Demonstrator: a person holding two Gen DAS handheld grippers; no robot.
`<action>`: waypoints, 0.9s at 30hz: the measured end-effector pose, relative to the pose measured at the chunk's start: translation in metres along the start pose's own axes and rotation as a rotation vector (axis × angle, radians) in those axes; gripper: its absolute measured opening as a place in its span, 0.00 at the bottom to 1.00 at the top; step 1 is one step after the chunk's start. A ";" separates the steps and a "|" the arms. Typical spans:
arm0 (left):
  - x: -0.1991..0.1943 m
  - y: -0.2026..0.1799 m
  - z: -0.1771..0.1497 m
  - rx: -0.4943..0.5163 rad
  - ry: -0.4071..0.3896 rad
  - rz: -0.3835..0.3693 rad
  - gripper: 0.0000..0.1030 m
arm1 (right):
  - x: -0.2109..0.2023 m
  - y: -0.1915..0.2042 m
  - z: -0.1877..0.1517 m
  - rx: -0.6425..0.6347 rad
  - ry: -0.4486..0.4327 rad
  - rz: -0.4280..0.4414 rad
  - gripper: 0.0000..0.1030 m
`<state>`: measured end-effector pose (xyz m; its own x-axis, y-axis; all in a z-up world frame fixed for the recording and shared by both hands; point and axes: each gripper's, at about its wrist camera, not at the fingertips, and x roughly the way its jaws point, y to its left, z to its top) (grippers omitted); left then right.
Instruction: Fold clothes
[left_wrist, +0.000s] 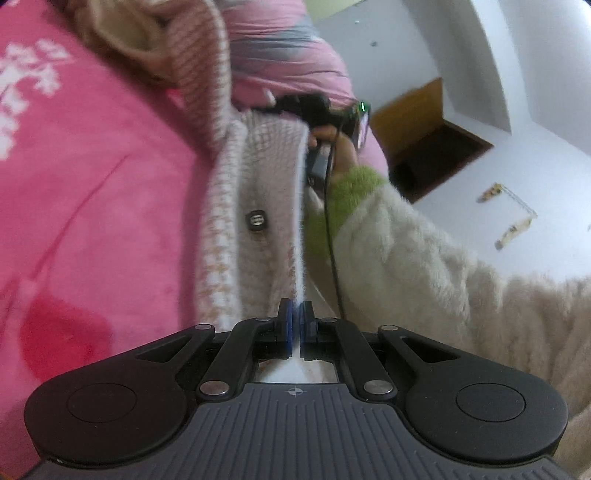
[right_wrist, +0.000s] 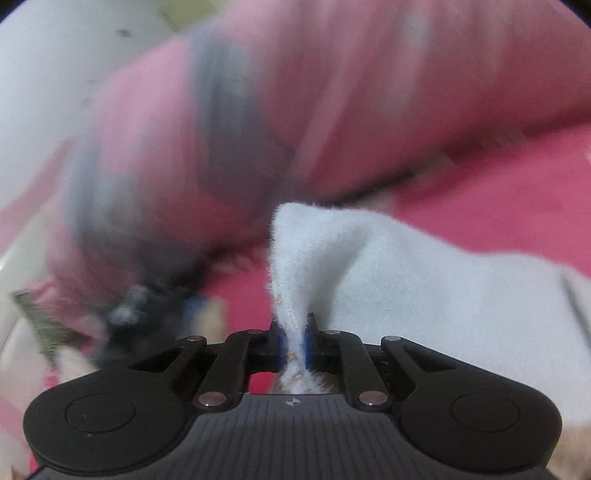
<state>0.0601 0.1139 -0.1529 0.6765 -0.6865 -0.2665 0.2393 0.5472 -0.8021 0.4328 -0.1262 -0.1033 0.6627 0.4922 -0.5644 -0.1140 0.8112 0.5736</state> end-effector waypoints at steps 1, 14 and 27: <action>-0.002 0.000 0.001 -0.003 -0.002 0.003 0.01 | -0.010 -0.015 -0.001 0.063 0.001 0.023 0.11; -0.006 -0.072 0.007 0.205 -0.021 -0.061 0.01 | -0.282 -0.087 -0.079 0.231 -0.088 0.280 0.27; 0.087 -0.110 -0.054 0.383 0.424 0.068 0.17 | -0.476 -0.161 -0.213 0.247 -0.271 -0.114 0.31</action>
<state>0.0548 -0.0320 -0.1173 0.3800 -0.7326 -0.5647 0.4939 0.6769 -0.5458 -0.0222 -0.4238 -0.0538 0.8361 0.2752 -0.4746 0.1315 0.7394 0.6604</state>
